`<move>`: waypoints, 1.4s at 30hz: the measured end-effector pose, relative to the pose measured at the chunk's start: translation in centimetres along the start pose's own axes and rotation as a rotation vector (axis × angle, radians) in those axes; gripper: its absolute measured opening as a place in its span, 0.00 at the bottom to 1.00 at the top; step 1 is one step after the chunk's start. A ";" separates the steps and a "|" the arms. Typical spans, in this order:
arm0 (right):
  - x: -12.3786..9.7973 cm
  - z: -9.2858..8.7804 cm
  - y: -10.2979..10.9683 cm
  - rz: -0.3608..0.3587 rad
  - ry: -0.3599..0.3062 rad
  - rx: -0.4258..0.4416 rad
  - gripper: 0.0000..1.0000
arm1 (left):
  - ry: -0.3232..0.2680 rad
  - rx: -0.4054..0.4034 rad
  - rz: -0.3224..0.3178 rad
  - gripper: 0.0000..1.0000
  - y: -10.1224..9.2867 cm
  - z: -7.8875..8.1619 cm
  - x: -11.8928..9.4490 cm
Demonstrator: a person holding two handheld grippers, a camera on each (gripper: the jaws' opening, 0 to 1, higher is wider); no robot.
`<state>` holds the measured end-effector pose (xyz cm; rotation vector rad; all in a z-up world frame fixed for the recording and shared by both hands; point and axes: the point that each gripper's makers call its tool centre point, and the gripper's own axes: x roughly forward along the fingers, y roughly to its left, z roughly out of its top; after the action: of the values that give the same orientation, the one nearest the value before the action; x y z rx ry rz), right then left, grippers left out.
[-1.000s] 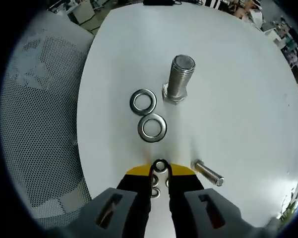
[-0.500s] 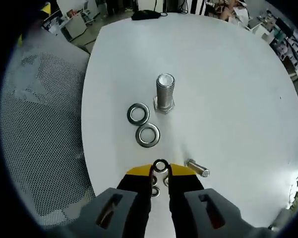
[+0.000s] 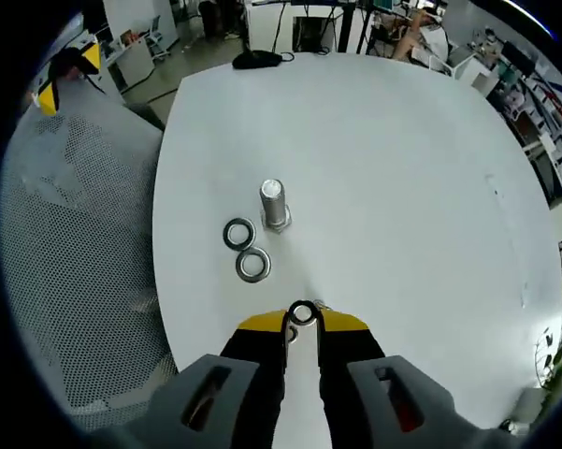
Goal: Place the washer onto the threaded stud by aligning its center hole with the stud, sliding it down to the base, and recovering from edge contact or off-axis alignment until the washer reaches the visible bottom stop.
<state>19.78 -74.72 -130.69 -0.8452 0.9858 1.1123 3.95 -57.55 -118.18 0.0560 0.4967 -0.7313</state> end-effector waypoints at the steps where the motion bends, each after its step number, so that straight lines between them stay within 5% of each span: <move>1: -0.2 0.1 -0.1 -0.004 -0.002 -0.003 0.13 | 0.000 -0.001 0.000 0.27 0.0 0.0 0.0; 8: 0.0 -0.1 -1.6 -0.016 0.020 0.002 0.13 | 0.005 0.002 -0.011 0.27 -0.2 -0.1 0.0; 22: 0.9 -0.6 -1.3 0.011 0.056 -0.019 0.13 | -0.003 0.004 -0.012 0.27 -0.2 0.1 0.0; 42: 4.9 -3.0 -1.5 0.034 0.145 0.039 0.14 | -0.006 0.007 -0.014 0.26 -0.3 0.1 0.0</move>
<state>21.30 -76.29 -136.26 -0.8901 1.1422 1.0684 3.83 -57.77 -118.03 0.0565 0.4891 -0.7463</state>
